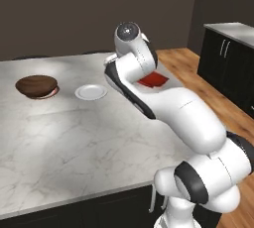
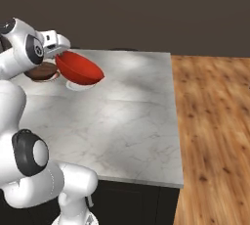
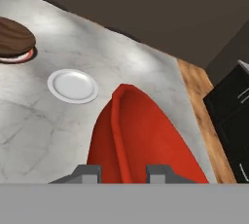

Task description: Move the bowls from the cabinet to the plates on the dining table.

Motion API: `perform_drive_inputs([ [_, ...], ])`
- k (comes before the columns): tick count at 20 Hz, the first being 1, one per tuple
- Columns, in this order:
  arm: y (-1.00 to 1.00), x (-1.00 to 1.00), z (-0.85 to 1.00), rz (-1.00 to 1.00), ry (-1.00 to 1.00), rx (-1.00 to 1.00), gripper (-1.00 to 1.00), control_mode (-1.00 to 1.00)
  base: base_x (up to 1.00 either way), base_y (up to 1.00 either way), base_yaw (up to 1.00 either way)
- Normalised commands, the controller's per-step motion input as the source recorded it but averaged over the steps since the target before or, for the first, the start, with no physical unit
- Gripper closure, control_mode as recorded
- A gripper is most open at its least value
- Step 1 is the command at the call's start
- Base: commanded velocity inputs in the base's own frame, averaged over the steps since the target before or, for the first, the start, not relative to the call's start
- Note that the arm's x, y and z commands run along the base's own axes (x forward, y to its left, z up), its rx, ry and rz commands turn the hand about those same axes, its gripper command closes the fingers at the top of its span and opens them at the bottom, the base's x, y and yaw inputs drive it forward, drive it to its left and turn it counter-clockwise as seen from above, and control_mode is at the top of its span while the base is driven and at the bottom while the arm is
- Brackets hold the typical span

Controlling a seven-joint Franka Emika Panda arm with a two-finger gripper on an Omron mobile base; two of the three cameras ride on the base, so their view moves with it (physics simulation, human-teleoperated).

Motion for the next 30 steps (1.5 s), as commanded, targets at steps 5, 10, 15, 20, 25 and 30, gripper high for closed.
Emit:
perform_drive_inputs([
  [5, 0.16, 0.31, -0.14, 0.15, -0.04, 0.0, 1.0, -1.0, 0.0, 0.0, 0.0],
  [10, 0.34, 0.29, -0.13, 0.16, 0.0, 0.0, 1.0, -1.0, 0.0, 0.0, 0.0],
  [15, 0.25, 0.53, -0.25, 0.03, 0.0, -0.01, 1.0, -1.0, 0.0, 0.0, 0.0],
  [20, 0.29, 0.49, -0.21, 0.05, 0.0, 0.0, 1.0, -1.0, 0.0, 0.0, 0.0],
  [25, 0.3, 0.14, -0.24, 0.16, 0.0, 0.0, 1.0, -1.0, 0.0, 0.0, 0.0],
  [30, 0.08, 0.1, -0.37, 0.18, 0.0, 0.0, 1.0, -1.0, 0.0, 0.0, 0.0],
])
